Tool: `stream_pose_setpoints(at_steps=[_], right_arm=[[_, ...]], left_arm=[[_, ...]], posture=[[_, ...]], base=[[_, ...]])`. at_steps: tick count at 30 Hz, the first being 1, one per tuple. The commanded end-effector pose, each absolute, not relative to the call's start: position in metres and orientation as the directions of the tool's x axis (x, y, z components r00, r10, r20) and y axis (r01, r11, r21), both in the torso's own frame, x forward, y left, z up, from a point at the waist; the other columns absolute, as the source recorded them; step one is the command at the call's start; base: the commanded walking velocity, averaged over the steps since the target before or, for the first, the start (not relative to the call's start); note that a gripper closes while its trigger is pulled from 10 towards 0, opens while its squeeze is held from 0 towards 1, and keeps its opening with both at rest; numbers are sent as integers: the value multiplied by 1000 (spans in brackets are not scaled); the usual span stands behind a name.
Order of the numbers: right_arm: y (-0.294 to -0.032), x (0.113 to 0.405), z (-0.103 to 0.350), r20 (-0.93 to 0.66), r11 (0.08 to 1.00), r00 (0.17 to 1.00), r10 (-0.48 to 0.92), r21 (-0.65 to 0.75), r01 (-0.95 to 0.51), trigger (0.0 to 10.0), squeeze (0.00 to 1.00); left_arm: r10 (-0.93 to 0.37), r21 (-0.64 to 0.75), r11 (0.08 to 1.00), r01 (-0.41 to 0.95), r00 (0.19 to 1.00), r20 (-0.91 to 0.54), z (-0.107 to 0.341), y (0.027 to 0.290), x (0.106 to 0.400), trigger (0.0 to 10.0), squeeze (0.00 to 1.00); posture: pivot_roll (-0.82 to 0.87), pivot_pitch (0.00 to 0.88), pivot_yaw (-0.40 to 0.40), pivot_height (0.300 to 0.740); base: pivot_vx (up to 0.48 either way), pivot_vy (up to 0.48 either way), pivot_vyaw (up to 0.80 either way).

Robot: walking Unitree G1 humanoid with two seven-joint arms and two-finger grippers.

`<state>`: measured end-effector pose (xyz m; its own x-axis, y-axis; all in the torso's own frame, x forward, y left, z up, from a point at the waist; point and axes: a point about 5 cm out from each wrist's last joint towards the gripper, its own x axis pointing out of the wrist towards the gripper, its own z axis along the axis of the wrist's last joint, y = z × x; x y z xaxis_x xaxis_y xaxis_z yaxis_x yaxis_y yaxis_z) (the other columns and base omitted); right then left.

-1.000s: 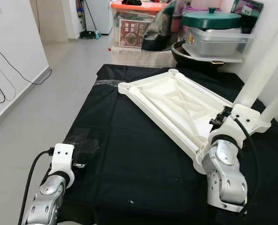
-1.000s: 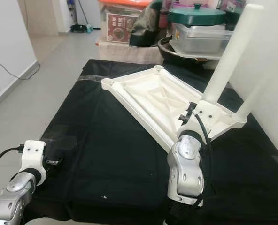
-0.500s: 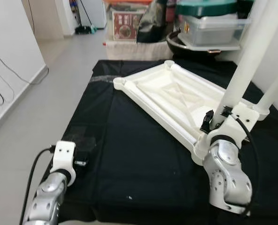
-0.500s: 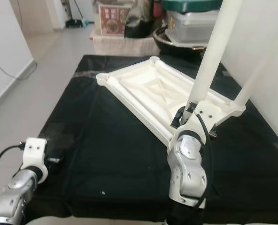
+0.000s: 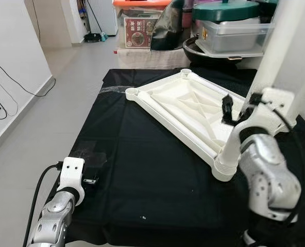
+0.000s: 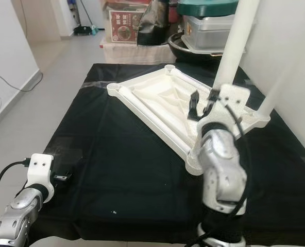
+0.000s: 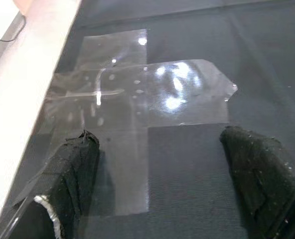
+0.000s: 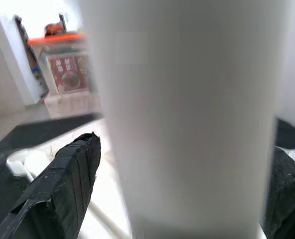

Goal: Building children table

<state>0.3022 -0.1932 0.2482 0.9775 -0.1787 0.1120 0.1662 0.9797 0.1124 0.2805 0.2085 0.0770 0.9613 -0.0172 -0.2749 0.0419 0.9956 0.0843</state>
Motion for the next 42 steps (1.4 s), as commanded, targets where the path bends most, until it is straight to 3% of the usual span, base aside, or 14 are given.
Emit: stream_pose_setpoints(at_steps=[1,13,15,18,21,25,26,27,28,38,42], right_arm=[[-197,307,243,65,985,988,-140,109,133,10000,0],[-219,322,250,15,981,982,189,35,-189,10000,0],[-219,322,250,15,981,982,189,35,-189,10000,0],[-229,326,258,47,912,911,410,-38,-408,10000,0],[-237,328,258,26,863,863,504,-66,-501,10000,0],[-246,335,255,15,846,848,530,-79,-527,9765,0],[-250,338,254,11,850,854,520,-99,-517,6235,0],[-253,341,253,6,850,856,518,-113,-514,6235,0],[-257,343,250,-6,849,855,519,-116,-516,0,0],[-274,353,232,-80,845,854,514,-126,-520,0,0],[-277,361,222,-89,914,919,385,-100,-393,0,0]], left_arm=[[-24,94,994,54,955,-296,72,207,280,10000,0],[-30,96,993,61,955,-295,71,206,282,10000,0],[-30,96,993,61,955,-295,71,206,282,10000,0],[-33,96,993,63,956,-291,71,206,284,10000,0],[-35,96,993,66,956,-290,71,205,284,10000,0],[-36,98,993,67,956,-290,71,204,284,10000,0],[-36,98,993,67,957,-289,71,204,284,10000,0],[-36,98,993,67,957,-289,71,204,284,10000,0],[-35,99,993,66,957,-288,71,205,284,10000,0],[-34,105,992,67,956,-291,70,206,283,10000,0],[-35,106,992,68,956,-291,70,206,283,10000,0]], posture=[[21,0,-9,740],[25,0,-13,740],[25,0,-13,740],[29,0,-19,740],[31,0,-20,740],[37,0,-23,740],[41,0,-25,740],[41,0,-25,740],[48,0,-30,740],[53,0,-34,740],[58,0,-42,740]], base=[[0,0,0],[0,0,0],[0,0,0],[0,0,0],[0,0,0],[0,0,0],[0,0,0],[0,0,0],[0,0,0],[0,0,0],[0,0,0]])
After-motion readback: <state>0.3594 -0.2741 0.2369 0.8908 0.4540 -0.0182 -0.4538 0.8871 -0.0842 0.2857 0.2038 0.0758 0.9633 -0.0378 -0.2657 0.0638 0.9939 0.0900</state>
